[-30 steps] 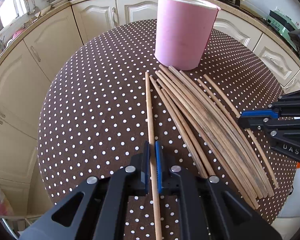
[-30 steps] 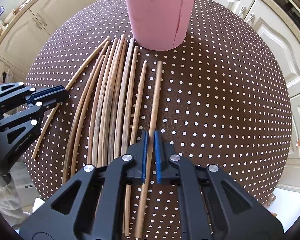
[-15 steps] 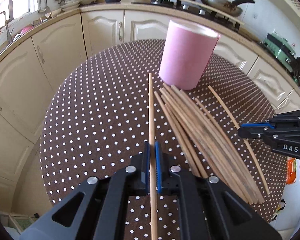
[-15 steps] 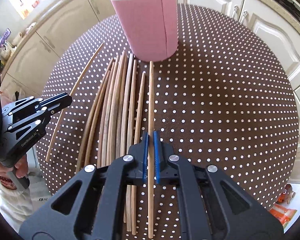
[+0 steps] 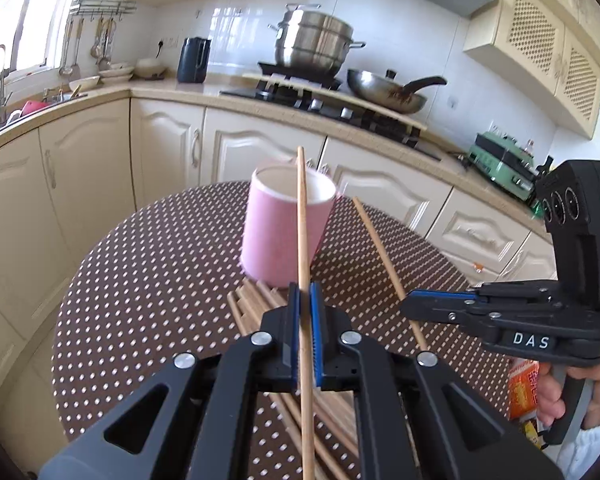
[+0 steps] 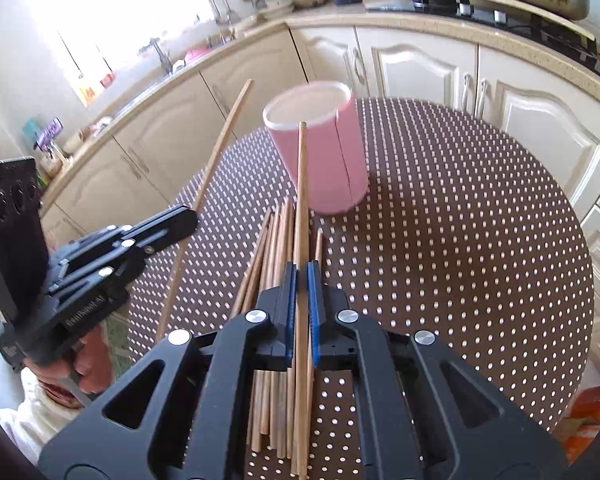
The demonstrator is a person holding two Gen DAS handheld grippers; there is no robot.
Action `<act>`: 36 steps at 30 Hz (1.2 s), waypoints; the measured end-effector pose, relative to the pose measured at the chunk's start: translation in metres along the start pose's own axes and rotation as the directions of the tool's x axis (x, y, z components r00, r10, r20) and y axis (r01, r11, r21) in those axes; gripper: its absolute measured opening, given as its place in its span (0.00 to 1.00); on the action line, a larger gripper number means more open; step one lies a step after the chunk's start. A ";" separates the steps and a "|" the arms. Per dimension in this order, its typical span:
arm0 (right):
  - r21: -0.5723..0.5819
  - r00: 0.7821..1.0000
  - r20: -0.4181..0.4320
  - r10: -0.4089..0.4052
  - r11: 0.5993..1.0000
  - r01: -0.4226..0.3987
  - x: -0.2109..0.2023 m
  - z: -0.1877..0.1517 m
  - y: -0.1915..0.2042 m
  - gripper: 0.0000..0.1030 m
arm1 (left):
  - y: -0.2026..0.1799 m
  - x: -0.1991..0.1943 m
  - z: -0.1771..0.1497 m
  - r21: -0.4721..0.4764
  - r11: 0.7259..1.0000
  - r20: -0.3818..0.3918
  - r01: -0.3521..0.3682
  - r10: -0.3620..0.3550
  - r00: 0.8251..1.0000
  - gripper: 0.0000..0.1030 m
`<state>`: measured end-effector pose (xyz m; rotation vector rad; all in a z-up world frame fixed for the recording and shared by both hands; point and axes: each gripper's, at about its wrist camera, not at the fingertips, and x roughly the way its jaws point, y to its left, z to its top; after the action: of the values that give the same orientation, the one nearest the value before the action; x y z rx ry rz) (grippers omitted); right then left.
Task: Organize utensils
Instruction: 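Lift the chopstick with the right gripper and carry it over the pink cup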
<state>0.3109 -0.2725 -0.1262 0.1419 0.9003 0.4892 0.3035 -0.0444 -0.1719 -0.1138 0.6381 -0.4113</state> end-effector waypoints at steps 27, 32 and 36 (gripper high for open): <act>0.004 0.869 0.494 0.026 0.999 -0.032 -0.018 0.130 0.003 0.06 | -0.015 0.023 0.124 -0.020 1.000 0.469 0.016 -0.005 0.883 0.05; -0.001 0.844 0.536 0.033 0.999 -0.039 -0.011 0.145 0.002 0.06 | -0.008 0.040 0.140 -0.038 0.999 0.496 0.030 -0.007 0.868 0.05; -0.018 0.818 0.575 0.026 1.000 -0.019 -0.004 0.152 0.004 0.06 | -0.007 0.054 0.144 -0.031 0.999 0.500 0.019 -0.001 0.866 0.06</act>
<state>0.4259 -0.2584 -0.0278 0.2750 0.2959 0.4370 0.4272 -0.0757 -0.0852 -0.2487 0.1294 -0.3604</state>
